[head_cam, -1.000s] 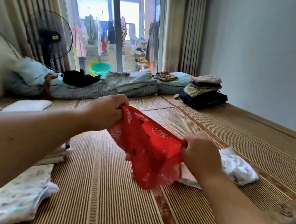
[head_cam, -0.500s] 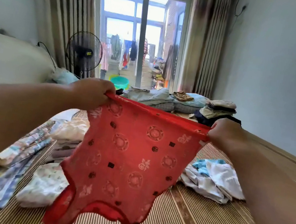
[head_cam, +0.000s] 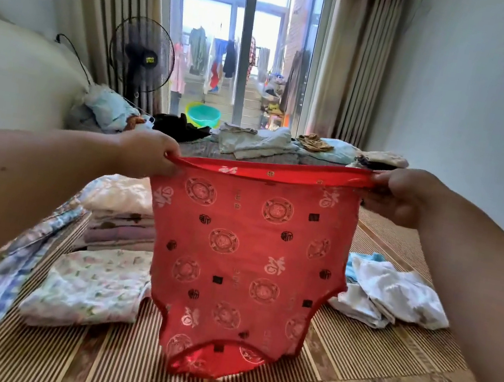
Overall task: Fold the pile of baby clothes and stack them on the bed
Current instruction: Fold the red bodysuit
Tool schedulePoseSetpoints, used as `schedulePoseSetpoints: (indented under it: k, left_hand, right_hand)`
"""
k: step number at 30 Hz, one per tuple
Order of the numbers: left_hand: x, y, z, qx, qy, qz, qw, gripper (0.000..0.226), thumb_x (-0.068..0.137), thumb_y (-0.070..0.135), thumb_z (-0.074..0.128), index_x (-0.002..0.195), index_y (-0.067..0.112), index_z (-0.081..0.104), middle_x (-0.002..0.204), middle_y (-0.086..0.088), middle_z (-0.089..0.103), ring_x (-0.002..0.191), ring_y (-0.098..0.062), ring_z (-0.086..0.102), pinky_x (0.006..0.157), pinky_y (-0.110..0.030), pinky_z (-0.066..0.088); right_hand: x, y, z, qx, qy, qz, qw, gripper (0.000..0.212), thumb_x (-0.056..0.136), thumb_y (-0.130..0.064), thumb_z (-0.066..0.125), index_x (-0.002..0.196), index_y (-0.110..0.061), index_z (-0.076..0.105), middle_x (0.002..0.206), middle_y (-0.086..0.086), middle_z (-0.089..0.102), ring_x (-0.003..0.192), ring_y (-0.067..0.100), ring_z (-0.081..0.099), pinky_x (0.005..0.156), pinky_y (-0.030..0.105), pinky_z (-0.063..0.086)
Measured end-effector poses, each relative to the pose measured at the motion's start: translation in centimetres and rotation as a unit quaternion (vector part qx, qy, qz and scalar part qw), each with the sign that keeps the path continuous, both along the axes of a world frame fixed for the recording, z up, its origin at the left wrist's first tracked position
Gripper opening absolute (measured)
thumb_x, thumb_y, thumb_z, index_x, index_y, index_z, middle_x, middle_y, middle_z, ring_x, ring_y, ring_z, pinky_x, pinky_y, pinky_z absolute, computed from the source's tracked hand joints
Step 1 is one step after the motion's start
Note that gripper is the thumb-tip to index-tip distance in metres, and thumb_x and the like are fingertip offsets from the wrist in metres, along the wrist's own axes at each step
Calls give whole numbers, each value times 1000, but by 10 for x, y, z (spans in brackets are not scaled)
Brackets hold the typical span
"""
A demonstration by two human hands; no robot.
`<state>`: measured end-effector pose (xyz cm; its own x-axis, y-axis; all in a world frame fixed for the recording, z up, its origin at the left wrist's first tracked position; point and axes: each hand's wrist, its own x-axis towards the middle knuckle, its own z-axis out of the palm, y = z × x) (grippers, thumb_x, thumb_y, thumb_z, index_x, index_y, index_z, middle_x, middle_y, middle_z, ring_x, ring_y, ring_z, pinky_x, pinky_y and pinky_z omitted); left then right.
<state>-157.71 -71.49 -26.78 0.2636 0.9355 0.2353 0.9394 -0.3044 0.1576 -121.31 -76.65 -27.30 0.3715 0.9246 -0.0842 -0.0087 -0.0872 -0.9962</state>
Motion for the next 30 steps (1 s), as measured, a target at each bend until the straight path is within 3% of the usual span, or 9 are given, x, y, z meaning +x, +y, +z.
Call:
schedulePoseSetpoints:
  k: [4,9,12,14,18,20,23,27,30]
  left_hand:
    - [15,33,-7,32,-43,71,996,13,86,30,66,81,18,65,75,-1,62,69,-18,56,52,-26,36]
    - [38,81,-3,80,-98,115,985,11,83,23,65,73,20,62,85,-4,68,79,-22,60,62,-26,37]
    - [44,95,10,143,-191,111,965,8,82,21,66,88,16,67,92,-6,67,86,-23,60,70,-26,38]
    - [44,96,19,199,-229,89,949,7,81,21,68,86,17,67,89,-5,65,87,-24,59,71,-26,37]
    - [35,83,24,246,-245,52,936,8,78,27,69,81,21,64,85,0,63,82,-20,57,70,-27,35]
    - [30,69,14,233,-218,36,947,9,79,26,71,86,20,69,87,-1,65,86,-22,59,71,-28,37]
    - [23,35,-24,176,-175,1,969,10,77,25,72,73,27,63,74,5,59,80,-19,57,67,-27,35]
    - [12,-28,-95,48,-111,-14,993,26,71,30,74,61,32,50,65,12,54,72,-15,55,63,-26,35]
    - [-1,-74,-146,-54,-94,-35,993,23,69,35,75,61,30,54,69,8,60,73,-14,58,60,-25,40]
  right_hand:
    - [2,28,-9,-1,63,13,998,22,102,-9,35,88,-11,52,44,3,63,39,9,62,42,19,52]
    - [14,72,-9,83,92,21,992,27,101,-5,33,97,-7,60,58,5,70,52,13,68,47,25,57]
    - [16,87,4,154,86,4,984,31,99,-2,36,88,-11,63,66,4,70,59,13,67,50,24,57]
    - [18,90,12,203,107,-12,973,26,98,-2,40,89,-12,61,70,6,69,66,16,67,52,25,56]
    - [17,77,16,239,125,-24,963,24,96,0,41,88,-14,58,55,-4,68,56,7,66,60,23,58]
    - [14,59,5,208,94,-49,972,24,97,-4,41,83,-16,56,52,-10,65,49,1,62,54,16,53]
    - [7,28,-26,143,51,-59,987,24,98,-6,41,83,-18,56,76,1,60,61,7,60,51,19,52]
    - [1,-27,-89,24,-47,-30,998,19,96,-2,46,92,-13,62,66,2,63,47,8,61,42,18,50]
    - [-3,-77,-129,-53,-151,20,987,17,93,1,52,98,-8,65,75,6,62,60,17,59,43,17,50]
